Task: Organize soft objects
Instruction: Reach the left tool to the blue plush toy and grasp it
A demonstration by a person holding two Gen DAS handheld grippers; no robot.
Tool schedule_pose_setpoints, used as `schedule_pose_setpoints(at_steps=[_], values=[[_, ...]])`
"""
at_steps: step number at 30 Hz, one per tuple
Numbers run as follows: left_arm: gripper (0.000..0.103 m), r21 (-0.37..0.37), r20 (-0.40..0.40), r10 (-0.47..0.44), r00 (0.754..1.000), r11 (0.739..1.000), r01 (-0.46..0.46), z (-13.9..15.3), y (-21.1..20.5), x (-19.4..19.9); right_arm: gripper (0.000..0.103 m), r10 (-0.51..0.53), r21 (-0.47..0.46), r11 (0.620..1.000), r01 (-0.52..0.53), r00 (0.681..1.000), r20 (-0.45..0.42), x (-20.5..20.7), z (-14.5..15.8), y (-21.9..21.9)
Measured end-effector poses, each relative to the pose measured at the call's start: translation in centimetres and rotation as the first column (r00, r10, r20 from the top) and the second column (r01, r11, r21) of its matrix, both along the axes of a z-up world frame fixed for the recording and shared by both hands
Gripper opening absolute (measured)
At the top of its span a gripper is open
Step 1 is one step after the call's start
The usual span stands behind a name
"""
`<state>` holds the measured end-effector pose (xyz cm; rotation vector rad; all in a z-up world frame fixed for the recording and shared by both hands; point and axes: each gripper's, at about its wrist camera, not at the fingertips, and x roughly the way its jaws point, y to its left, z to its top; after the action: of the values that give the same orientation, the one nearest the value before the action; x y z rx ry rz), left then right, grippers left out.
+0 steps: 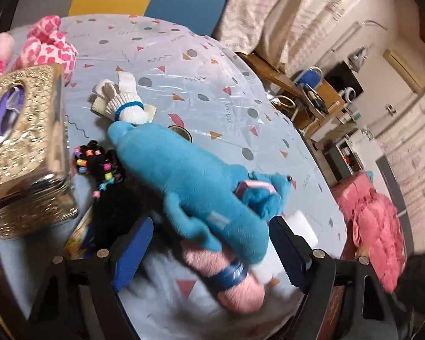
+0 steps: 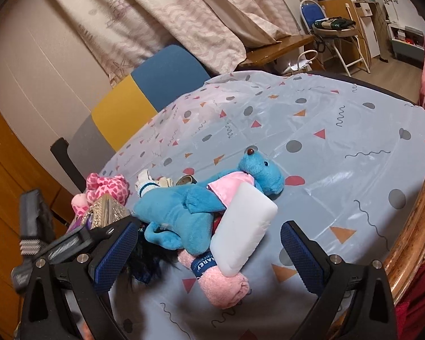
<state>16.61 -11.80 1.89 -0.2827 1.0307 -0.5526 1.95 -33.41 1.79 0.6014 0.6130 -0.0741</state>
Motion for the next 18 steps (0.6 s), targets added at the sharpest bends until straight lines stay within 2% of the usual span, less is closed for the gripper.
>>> schedule_pose_setpoints(at_steps=[5, 13, 15, 18], values=[[0.084, -0.024, -0.108, 0.059, 0.992, 0.998, -0.062, -1.6, -1.4, 2.9, 0.103, 0.008, 0.008, 1.000, -0.008, 1.000, 0.003, 0.1, -0.1, 0.0], [0.086, 0.078, -0.205, 0.073, 0.976, 0.995, -0.059, -4.8, -3.7, 5.5, 0.103, 0.020, 0.028, 0.999, -0.020, 1.000, 0.005, 0.3, -0.3, -0.1], [0.081, 0.074, -0.216, 0.076, 0.973, 0.995, -0.061, -5.1, -3.8, 5.7, 0.103, 0.024, 0.033, 0.999, -0.024, 1.000, 0.003, 0.4, -0.3, -0.1], [0.069, 0.068, -0.198, 0.060, 0.978, 0.997, -0.048, -5.4, -3.9, 5.8, 0.103, 0.025, 0.036, 0.999, -0.024, 1.000, -0.003, 0.5, -0.3, -0.1]])
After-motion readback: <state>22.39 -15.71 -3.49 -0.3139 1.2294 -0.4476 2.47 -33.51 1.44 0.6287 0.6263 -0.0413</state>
